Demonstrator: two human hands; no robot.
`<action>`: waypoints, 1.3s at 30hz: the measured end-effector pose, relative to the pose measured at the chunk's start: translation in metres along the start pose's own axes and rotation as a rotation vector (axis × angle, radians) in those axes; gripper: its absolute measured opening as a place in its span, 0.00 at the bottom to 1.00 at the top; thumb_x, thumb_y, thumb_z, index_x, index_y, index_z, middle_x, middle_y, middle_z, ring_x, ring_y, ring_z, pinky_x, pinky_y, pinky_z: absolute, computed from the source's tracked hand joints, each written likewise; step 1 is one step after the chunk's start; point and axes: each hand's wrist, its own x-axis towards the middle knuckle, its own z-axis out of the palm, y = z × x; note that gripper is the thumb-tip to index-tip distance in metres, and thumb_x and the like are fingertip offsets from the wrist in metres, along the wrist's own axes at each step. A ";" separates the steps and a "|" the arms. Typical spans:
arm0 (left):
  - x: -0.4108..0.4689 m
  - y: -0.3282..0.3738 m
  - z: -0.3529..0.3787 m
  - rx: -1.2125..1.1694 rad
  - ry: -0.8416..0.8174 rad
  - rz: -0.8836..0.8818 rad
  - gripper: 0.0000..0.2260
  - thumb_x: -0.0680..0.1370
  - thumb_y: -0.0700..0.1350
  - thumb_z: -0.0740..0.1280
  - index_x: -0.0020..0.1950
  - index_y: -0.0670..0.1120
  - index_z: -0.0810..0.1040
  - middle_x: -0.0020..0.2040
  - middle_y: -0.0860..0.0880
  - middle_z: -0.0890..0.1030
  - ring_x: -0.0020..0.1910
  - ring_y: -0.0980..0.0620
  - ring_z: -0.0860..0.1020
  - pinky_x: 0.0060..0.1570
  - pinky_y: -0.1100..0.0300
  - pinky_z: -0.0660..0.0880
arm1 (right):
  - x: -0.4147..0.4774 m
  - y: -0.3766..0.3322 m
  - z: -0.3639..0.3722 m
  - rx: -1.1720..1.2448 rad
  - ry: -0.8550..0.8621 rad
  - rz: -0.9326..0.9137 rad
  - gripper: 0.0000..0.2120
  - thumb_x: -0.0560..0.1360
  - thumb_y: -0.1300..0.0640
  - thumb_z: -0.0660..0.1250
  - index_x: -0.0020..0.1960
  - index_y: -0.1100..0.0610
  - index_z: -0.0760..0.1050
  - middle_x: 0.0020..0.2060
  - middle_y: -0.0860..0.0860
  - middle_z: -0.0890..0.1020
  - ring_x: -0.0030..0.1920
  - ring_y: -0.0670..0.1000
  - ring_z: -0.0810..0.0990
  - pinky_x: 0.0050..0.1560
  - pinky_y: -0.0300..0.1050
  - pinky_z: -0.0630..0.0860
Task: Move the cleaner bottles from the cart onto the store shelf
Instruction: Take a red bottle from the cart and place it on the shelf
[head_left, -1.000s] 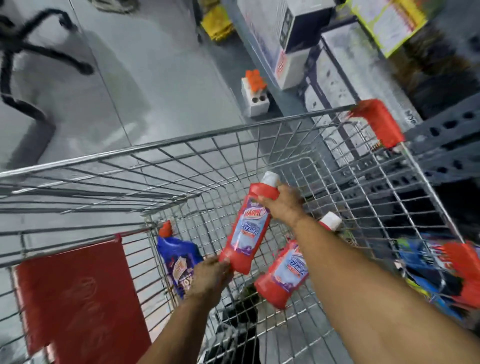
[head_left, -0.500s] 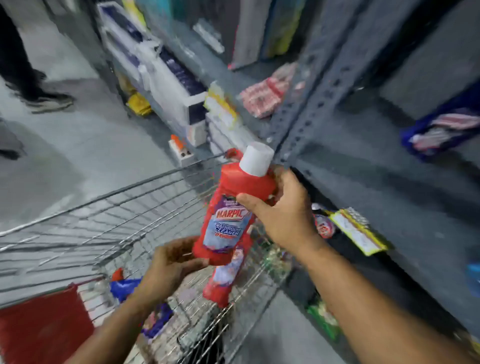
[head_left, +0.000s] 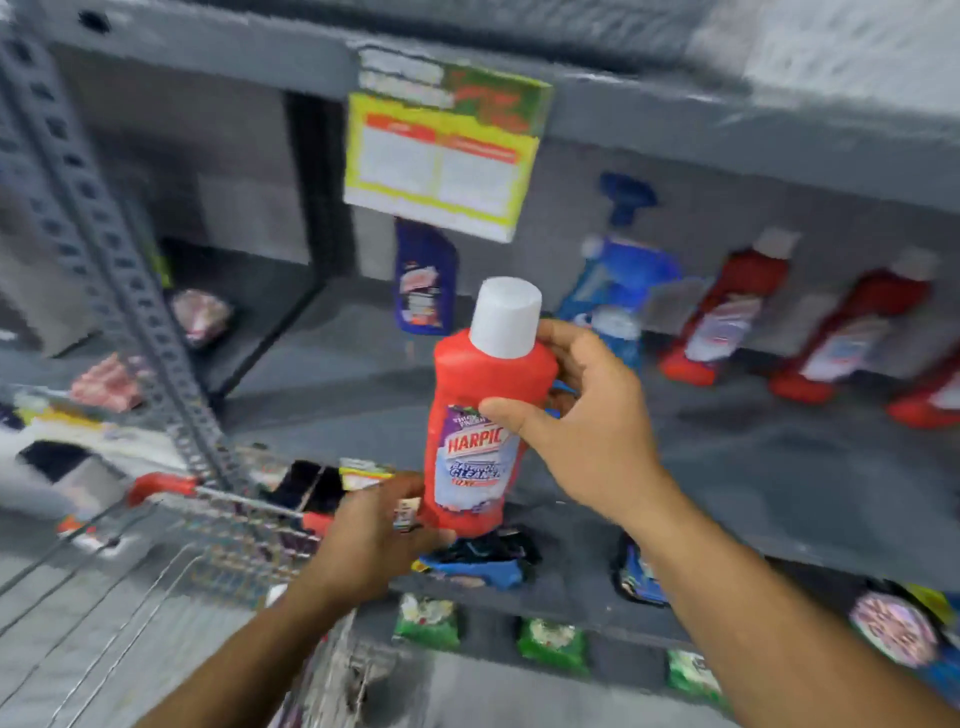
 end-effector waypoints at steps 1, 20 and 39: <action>0.010 0.011 0.022 0.018 -0.022 0.032 0.20 0.61 0.58 0.73 0.50 0.53 0.80 0.45 0.58 0.85 0.44 0.58 0.82 0.46 0.59 0.78 | -0.005 0.006 -0.022 -0.024 0.042 0.001 0.27 0.61 0.55 0.80 0.53 0.36 0.73 0.48 0.35 0.83 0.49 0.40 0.82 0.52 0.41 0.80; 0.116 0.244 0.371 0.340 -0.223 0.250 0.21 0.67 0.59 0.72 0.53 0.48 0.77 0.51 0.46 0.84 0.52 0.42 0.80 0.51 0.51 0.77 | -0.057 0.141 -0.405 -0.233 0.338 0.075 0.31 0.63 0.65 0.77 0.55 0.36 0.74 0.47 0.35 0.85 0.48 0.36 0.82 0.50 0.33 0.77; 0.080 0.179 0.280 0.127 0.174 0.412 0.17 0.74 0.55 0.67 0.57 0.46 0.78 0.57 0.48 0.81 0.58 0.51 0.77 0.62 0.58 0.71 | -0.073 0.130 -0.378 -0.690 0.653 -0.526 0.16 0.72 0.58 0.72 0.55 0.67 0.77 0.52 0.68 0.78 0.57 0.51 0.74 0.64 0.45 0.70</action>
